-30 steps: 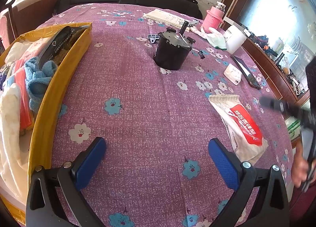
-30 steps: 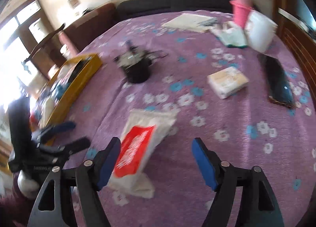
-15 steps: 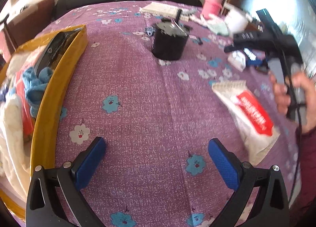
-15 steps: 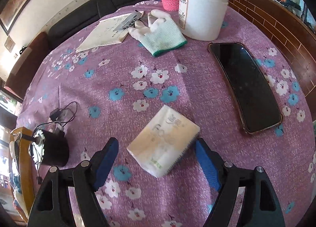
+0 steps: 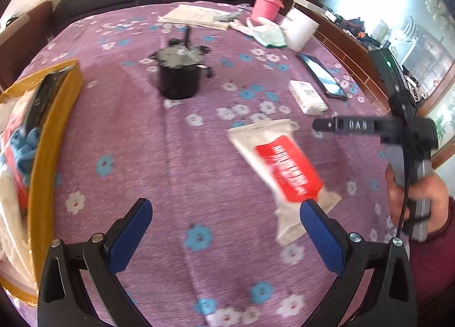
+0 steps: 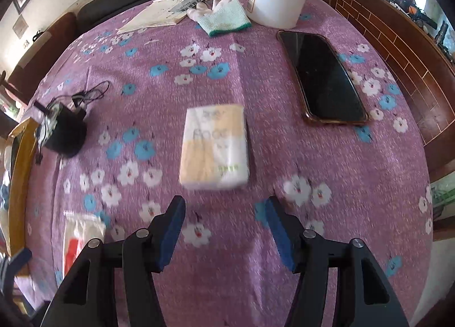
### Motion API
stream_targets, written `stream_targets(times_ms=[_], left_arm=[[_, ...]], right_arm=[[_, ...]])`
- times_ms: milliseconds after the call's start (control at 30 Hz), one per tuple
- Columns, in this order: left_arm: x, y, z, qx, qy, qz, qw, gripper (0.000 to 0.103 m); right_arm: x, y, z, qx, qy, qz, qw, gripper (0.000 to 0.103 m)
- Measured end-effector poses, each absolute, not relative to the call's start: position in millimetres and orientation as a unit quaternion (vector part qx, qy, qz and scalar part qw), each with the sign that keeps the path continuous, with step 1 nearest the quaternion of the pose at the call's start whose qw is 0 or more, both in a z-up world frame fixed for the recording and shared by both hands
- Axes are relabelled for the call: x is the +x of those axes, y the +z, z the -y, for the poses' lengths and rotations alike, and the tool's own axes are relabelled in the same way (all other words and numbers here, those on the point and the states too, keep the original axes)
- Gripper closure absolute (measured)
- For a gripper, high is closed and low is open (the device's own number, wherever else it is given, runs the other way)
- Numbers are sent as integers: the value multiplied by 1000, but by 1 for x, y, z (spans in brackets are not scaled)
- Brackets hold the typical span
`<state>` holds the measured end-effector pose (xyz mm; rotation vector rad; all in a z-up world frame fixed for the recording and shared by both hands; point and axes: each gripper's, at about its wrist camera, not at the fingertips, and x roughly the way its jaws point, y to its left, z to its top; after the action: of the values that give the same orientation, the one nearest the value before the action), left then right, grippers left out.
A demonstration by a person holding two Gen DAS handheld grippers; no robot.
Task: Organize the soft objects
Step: 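Grasp wet-wipe pack with left tool while right tool grasps Face tissue pack, then carry wet-wipe pack to tray with left tool while right tool carries Face tissue pack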
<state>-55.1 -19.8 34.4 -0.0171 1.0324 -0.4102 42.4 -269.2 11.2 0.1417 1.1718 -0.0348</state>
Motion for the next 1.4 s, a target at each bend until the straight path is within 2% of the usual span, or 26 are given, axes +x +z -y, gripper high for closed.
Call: stream_targets(times_ms=[233, 400, 500, 633, 733, 767, 800, 833, 1067, 1400], left_arm=[[-26, 22, 74, -3, -208, -516, 831, 0], [-19, 11, 88, 34, -172, -518, 837, 1], [-19, 7, 87, 44, -157, -514, 842, 13], [-27, 11, 86, 82, -139, -494, 854, 59], [-29, 12, 80, 72, -146, -493, 854, 59], [-30, 13, 80, 74, -146, -489, 857, 60], [-33, 15, 79, 77, -145, -483, 860, 60], [-35, 17, 79, 81, -144, -476, 864, 60], [-49, 35, 72, 86, -143, -440, 882, 60], [-72, 61, 41, 52, -143, -410, 899, 60]], right_arm=[[36, 31, 285, 90, -2, -515, 852, 26], [62, 25, 275, 78, 6, -522, 849, 26], [77, 14, 267, 66, 2, -531, 845, 26], [87, 7, 259, 47, -7, -529, 847, 26], [90, 7, 253, 33, -12, -523, 851, 27], [90, 8, 252, 27, -15, -522, 852, 36], [90, 9, 250, 14, -17, -520, 854, 49], [90, 11, 248, 6, -16, -519, 855, 53], [72, 25, 261, 42, -10, -501, 864, 54], [35, 54, 243, 30, 1, -479, 877, 54]])
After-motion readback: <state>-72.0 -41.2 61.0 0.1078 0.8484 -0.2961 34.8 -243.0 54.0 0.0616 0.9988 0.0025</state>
